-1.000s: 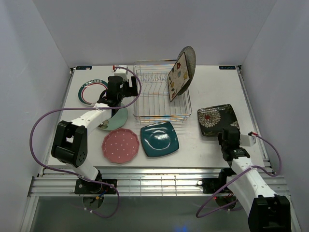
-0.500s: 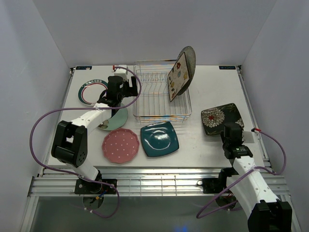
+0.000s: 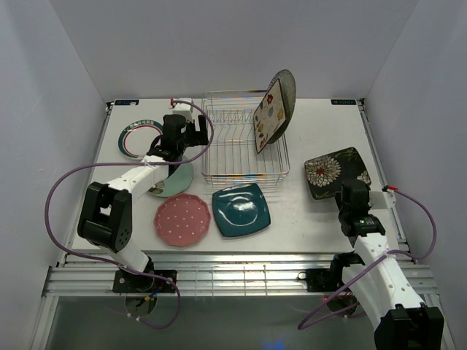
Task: Load the plates into the dish rack
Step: Pick up the plate at the center of the board.
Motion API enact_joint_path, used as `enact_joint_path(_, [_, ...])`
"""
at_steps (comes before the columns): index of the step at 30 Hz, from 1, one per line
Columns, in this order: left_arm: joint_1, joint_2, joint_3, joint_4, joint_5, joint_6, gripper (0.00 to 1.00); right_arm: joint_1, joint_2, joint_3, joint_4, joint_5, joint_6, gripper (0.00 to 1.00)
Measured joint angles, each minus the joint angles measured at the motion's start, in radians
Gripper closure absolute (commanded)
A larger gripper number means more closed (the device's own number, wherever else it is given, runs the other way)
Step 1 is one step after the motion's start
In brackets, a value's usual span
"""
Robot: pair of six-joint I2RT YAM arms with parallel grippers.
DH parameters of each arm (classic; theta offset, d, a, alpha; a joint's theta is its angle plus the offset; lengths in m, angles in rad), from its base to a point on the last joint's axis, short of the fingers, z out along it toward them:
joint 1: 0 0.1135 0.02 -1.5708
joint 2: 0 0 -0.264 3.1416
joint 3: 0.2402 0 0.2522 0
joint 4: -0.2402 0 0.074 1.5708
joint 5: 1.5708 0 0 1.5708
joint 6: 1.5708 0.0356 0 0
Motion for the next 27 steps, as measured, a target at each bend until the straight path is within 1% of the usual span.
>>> enact_joint_path(27, [0.000, 0.000, 0.000, 0.000, 0.000, 0.000, 0.02, 0.000, 0.021, 0.241, -0.046, 0.026, -0.141, 0.92])
